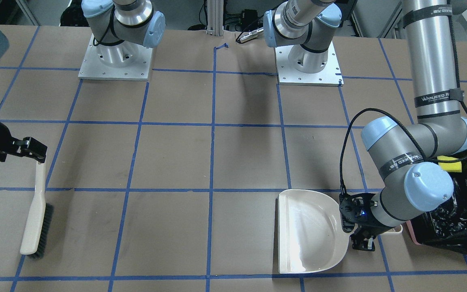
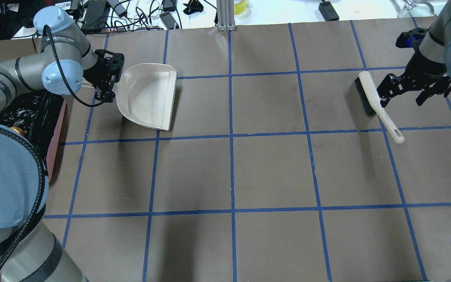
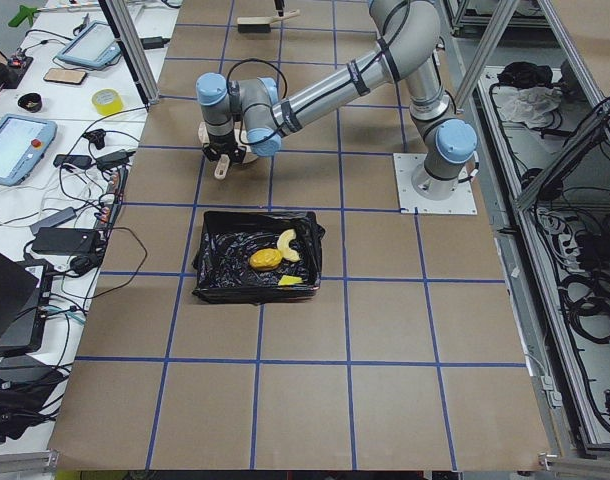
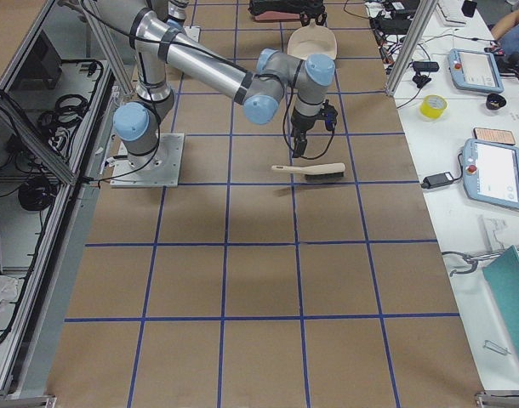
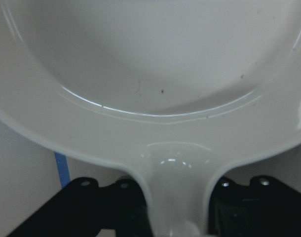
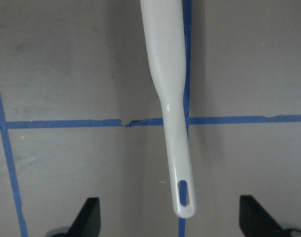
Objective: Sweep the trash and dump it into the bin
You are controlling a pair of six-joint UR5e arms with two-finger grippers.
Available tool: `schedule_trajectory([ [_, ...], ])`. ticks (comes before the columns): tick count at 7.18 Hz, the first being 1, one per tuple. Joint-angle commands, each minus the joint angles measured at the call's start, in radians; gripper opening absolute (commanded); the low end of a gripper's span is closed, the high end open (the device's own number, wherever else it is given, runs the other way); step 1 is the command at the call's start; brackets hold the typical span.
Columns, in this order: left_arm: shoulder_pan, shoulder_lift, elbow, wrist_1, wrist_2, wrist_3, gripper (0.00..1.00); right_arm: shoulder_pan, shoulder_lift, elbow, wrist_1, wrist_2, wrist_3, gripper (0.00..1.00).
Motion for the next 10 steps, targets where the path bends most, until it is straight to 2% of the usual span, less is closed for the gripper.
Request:
schedule_trajectory([
  [1, -0.015, -0.010, -0.001, 0.012, 0.004, 0.002, 0.00, 0.009, -0.093, -0.082, 0.161, 0.004, 0.127, 1.00],
  [2, -0.015, -0.014, -0.002, 0.016, 0.005, 0.004, 0.00, 0.041, -0.147, -0.084, 0.178, 0.038, 0.140, 1.00],
  [3, -0.015, -0.019, -0.002, 0.018, 0.005, 0.002, 0.23, 0.101, -0.157, -0.081, 0.180, 0.085, 0.166, 1.00],
  [4, -0.013, -0.022, -0.002, 0.018, 0.007, -0.003, 0.42, 0.159, -0.165, -0.084, 0.178, 0.085, 0.209, 1.00],
  [5, -0.013, -0.024, -0.006, 0.016, 0.007, -0.007, 0.48, 0.219, -0.186, -0.075, 0.176, 0.087, 0.228, 1.00],
  [8, -0.016, -0.004, -0.007, 0.009, 0.004, -0.051, 0.49, 0.345, -0.192, -0.072, 0.164, 0.073, 0.333, 1.00],
  [10, -0.031, 0.065, -0.003, -0.073, 0.010, -0.236, 0.49, 0.387, -0.191, -0.075, 0.167, 0.076, 0.383, 1.00],
])
